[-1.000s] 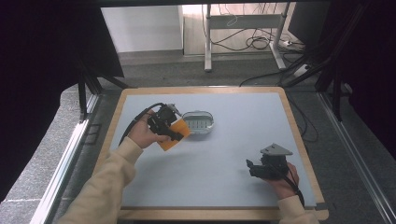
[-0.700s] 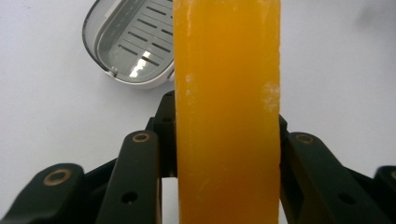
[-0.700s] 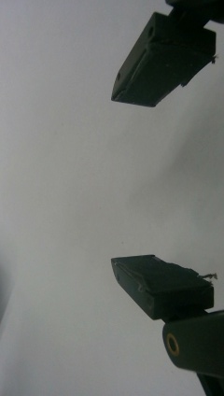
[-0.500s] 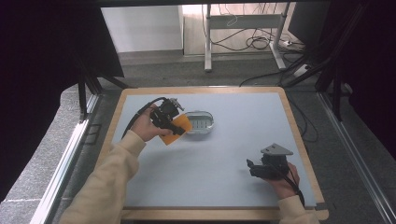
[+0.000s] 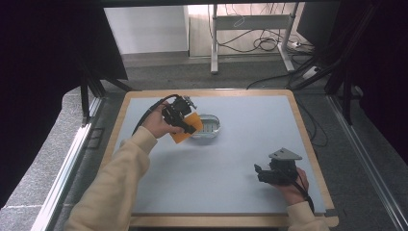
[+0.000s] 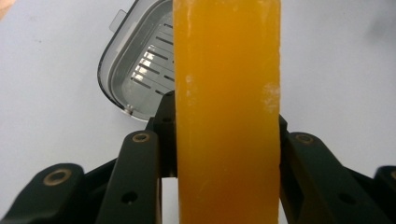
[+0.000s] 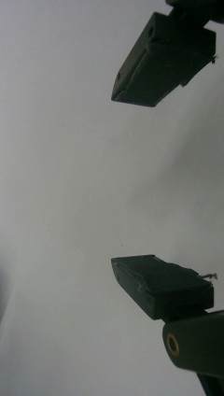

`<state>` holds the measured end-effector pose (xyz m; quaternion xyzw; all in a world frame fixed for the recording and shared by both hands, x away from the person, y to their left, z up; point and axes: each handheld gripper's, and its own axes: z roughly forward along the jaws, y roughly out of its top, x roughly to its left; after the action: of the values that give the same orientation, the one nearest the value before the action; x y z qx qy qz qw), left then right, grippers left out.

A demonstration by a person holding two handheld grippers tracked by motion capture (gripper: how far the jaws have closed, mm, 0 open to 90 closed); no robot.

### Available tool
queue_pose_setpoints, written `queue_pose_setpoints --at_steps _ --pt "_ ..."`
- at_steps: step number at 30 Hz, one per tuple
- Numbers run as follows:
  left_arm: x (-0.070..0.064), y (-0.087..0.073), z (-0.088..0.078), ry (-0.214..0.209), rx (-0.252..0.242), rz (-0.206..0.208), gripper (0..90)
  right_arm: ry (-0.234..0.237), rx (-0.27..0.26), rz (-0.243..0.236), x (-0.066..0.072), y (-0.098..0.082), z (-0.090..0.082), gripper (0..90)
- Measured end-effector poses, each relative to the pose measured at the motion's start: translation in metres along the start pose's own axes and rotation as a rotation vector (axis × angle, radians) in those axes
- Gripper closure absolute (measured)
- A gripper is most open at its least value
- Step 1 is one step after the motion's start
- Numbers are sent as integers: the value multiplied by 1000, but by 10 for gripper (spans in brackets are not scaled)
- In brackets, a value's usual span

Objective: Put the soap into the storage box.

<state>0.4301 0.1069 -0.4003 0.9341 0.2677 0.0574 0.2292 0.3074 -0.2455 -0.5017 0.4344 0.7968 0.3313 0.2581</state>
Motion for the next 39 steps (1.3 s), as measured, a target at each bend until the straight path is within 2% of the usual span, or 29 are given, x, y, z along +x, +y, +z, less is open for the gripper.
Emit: queue_pose_setpoints --at_steps 19,25,32,39 --pt "15 23 16 -8 35 27 618 0 5 -3 -1 -1 1 170" --pt "18 28 21 -34 34 39 618 -2 5 -1 -2 -1 1 170" --pt "18 37 23 -25 50 57 618 0 7 -3 -1 -1 2 170" --pt "19 45 23 -22 26 78 618 -1 7 -5 -2 -1 2 170"
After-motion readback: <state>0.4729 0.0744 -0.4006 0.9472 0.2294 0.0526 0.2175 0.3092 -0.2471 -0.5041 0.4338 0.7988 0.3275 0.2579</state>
